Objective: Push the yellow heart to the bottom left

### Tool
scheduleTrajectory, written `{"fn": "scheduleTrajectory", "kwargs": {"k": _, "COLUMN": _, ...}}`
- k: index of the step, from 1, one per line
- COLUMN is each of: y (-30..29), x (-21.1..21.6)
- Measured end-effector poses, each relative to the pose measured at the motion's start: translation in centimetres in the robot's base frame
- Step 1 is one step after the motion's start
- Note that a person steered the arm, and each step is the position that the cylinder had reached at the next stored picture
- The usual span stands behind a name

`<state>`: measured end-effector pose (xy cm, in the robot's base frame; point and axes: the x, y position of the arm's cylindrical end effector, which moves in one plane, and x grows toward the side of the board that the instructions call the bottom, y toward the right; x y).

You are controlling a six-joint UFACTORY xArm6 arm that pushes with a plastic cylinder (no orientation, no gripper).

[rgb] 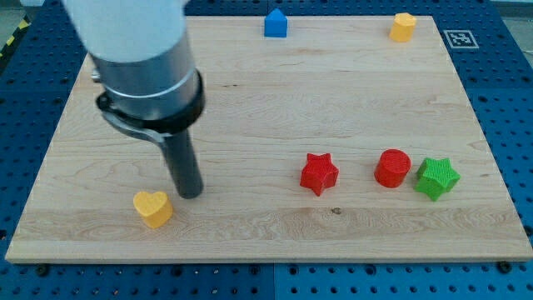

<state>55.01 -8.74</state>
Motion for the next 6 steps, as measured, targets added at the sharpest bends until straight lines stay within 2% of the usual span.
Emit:
{"fn": "scheduleTrajectory", "kwargs": {"k": 1, "y": 1.7, "x": 2.9}}
{"fn": "scheduleTrajectory", "kwargs": {"k": 2, "y": 0.7, "x": 2.9}}
{"fn": "scheduleTrajectory", "kwargs": {"k": 6, "y": -9.3, "x": 2.9}}
